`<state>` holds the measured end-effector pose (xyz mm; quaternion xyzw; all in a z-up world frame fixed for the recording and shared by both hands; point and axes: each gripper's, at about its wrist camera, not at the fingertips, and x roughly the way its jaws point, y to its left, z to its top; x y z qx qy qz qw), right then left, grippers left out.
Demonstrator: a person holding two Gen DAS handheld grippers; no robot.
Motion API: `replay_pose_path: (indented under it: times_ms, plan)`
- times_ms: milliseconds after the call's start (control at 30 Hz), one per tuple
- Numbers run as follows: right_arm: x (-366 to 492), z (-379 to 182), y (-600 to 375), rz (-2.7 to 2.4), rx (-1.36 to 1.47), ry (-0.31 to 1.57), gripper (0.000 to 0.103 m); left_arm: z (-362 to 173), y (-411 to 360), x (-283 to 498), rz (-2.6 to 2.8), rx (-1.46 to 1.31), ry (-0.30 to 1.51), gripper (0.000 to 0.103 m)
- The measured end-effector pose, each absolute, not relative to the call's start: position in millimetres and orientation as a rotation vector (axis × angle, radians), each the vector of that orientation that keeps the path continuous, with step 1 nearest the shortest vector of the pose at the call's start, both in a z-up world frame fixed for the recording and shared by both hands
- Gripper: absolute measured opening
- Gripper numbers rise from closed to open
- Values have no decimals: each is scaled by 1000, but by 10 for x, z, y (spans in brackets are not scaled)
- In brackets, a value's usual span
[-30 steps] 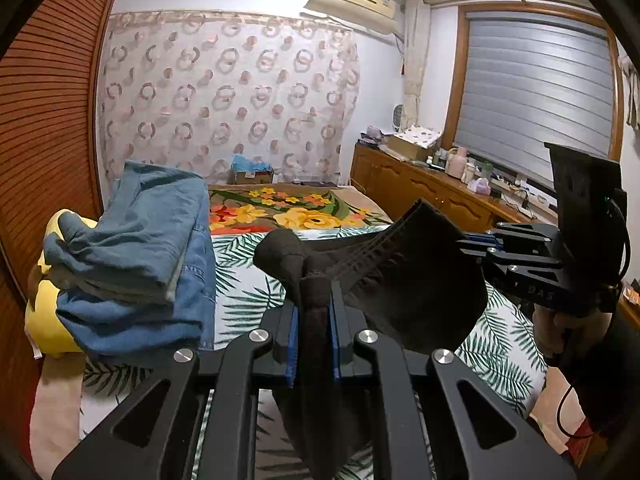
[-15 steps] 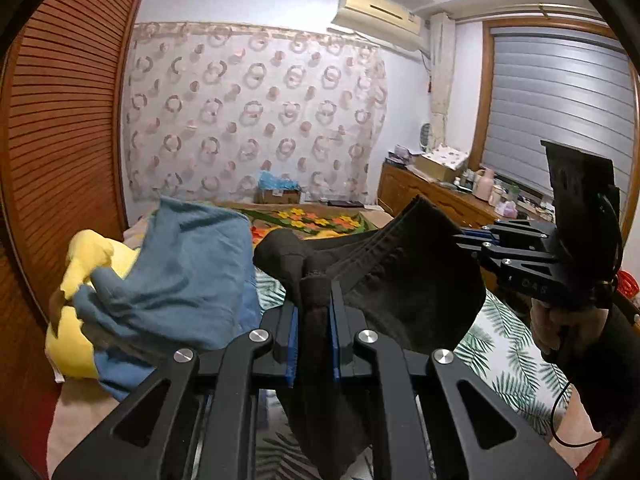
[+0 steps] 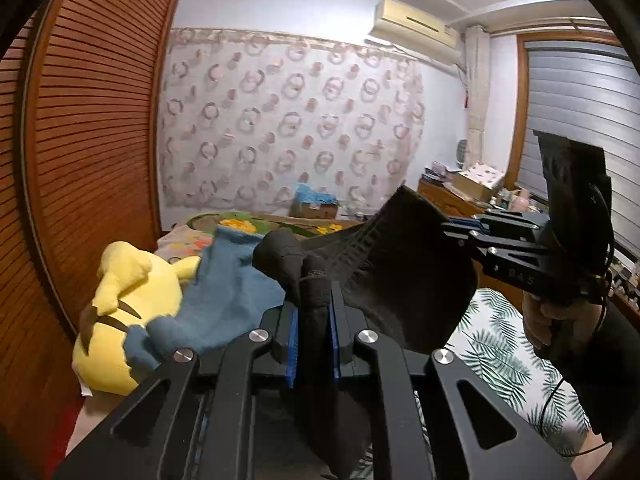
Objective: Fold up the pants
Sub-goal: 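Lift the folded black garment off the bed with both grippers, then carry the black garment over the blue jeans stack with both grippers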
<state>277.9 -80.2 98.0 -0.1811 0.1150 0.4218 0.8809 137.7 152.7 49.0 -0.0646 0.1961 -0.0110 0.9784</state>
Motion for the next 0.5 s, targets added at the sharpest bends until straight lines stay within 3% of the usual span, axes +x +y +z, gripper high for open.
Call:
replay_pose_path:
  times_ms: [500]
  plan:
    - [3359, 978, -280, 972, -465, 189, 9, 342, 1872, 1548, 155, -216, 398, 13]
